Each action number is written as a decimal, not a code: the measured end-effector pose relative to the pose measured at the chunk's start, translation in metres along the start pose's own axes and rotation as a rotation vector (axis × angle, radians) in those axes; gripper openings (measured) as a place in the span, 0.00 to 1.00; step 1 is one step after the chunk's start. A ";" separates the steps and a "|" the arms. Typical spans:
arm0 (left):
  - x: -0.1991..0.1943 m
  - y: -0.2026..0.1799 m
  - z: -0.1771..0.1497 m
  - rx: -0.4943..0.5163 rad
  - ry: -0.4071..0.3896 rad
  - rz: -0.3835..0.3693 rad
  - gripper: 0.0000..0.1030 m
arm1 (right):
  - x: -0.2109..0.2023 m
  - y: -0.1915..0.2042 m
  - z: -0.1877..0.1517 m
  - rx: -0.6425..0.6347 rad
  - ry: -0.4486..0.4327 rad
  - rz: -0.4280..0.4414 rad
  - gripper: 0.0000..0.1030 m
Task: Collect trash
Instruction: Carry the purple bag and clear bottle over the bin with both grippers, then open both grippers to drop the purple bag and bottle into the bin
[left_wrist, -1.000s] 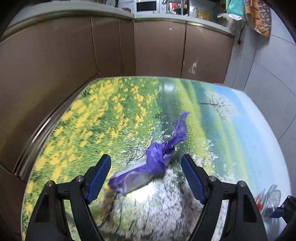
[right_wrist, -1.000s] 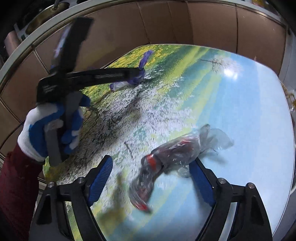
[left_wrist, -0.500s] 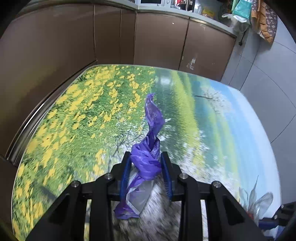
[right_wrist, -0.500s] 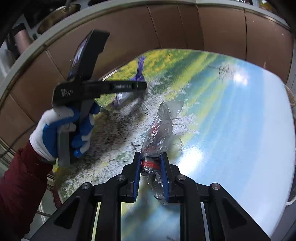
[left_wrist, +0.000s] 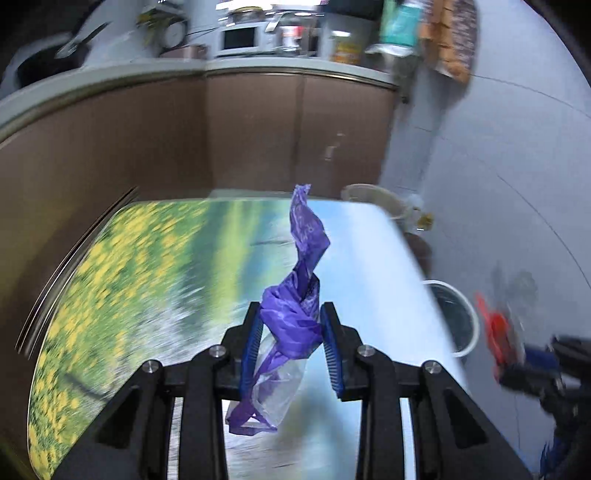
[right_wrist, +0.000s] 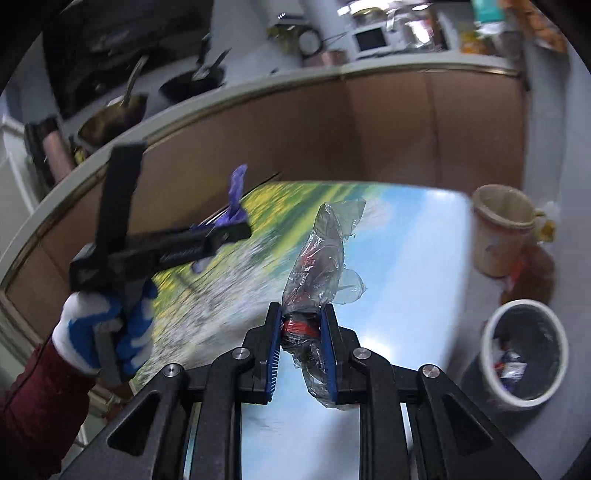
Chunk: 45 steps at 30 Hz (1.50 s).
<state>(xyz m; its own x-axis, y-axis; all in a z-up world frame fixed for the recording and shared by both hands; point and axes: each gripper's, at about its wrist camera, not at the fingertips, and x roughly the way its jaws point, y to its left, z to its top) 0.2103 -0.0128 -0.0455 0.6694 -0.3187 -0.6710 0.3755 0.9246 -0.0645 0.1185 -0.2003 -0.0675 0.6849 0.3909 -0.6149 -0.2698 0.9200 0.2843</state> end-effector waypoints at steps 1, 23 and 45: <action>0.002 -0.016 0.005 0.019 -0.001 -0.017 0.29 | -0.004 -0.010 0.003 0.008 -0.011 -0.017 0.20; 0.207 -0.285 0.058 0.165 0.246 -0.351 0.32 | 0.002 -0.305 -0.011 0.355 0.050 -0.402 0.24; 0.102 -0.207 0.046 0.046 0.023 -0.142 0.54 | -0.035 -0.222 0.002 0.232 -0.091 -0.528 0.70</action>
<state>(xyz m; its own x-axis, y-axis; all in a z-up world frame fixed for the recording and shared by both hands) 0.2300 -0.2465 -0.0663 0.5926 -0.4404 -0.6744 0.4948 0.8597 -0.1266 0.1556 -0.4182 -0.1070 0.7445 -0.1321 -0.6544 0.2719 0.9552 0.1165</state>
